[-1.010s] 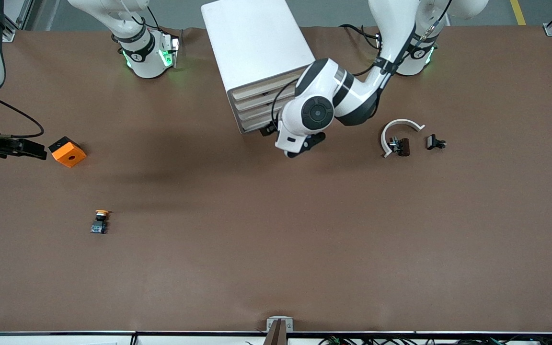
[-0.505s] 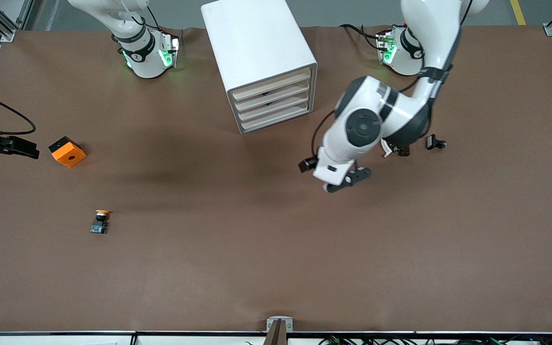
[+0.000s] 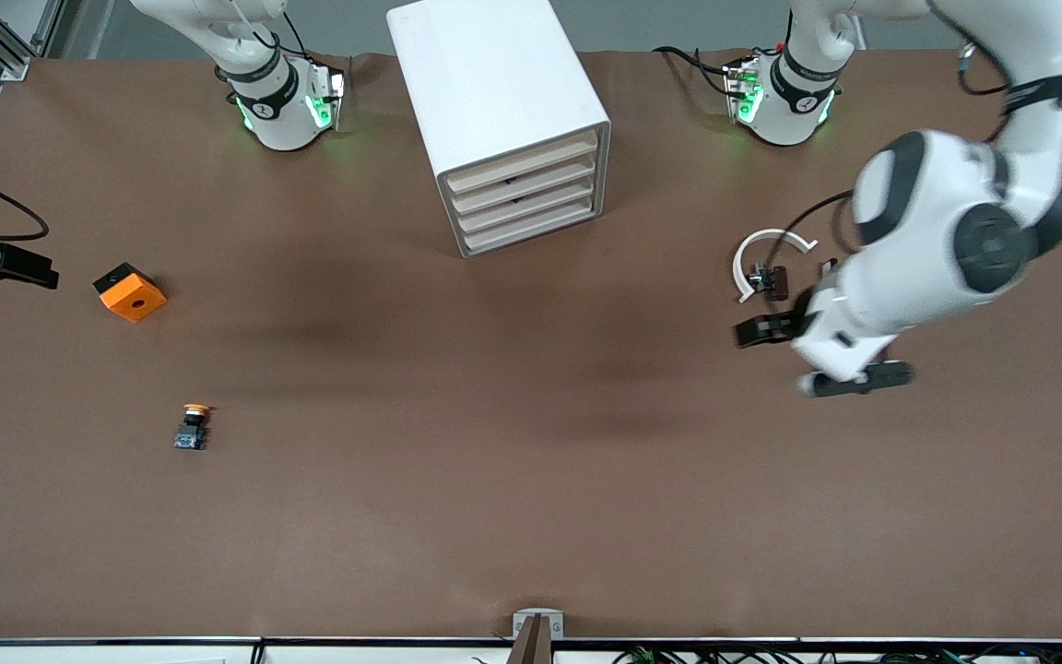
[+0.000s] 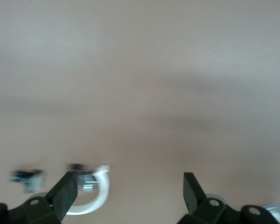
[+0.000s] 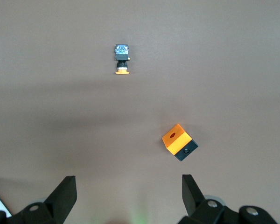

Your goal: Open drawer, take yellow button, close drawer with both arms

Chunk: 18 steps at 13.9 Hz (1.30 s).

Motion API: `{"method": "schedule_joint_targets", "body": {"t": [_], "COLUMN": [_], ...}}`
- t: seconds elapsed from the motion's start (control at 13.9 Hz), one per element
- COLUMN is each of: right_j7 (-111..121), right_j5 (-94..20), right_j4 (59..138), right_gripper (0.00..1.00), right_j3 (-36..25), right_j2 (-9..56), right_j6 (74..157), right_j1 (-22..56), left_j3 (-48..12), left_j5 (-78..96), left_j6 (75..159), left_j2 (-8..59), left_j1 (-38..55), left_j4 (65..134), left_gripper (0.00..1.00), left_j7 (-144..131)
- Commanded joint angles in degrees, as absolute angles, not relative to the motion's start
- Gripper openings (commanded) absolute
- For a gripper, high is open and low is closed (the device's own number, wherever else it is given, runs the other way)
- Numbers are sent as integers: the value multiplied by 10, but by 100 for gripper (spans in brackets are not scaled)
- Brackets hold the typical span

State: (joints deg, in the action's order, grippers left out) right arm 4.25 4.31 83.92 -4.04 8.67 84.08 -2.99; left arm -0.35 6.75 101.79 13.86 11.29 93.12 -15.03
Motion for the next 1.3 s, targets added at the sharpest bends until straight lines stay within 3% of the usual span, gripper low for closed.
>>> {"method": "schedule_joint_targets", "body": {"t": [0.0,0.29,0.65,0.79,1.01,1.23], "right_j7": [45,34,36,36,36,37], "right_j5": [53,42,2,1,1,1], "right_j4": [783,767,828,834,873,971], "right_gripper": [100,100,100,100,100,100], "right_j3": [-35,-35,-36,-34,-37,-35], "right_j2": [94,82,23,8,-22,-92], "right_j6": [785,752,762,761,786,849], "right_j1": [-29,-30,-60,-58,-62,-58], "left_j3": [-11,-14,-14,-17,-18,-18], "left_j5": [40,40,39,37,31,30], "left_j6": [968,954,1012,1020,1022,994], "left_j2": [54,-55,-162,-163,-125,-56], "left_j1": [55,-36,-74,-73,-74,-67], "left_j4": [964,1048,1143,1130,1060,971], "left_gripper": [100,100,100,100,100,100], "left_j7": [-54,59,87,87,86,78]}}
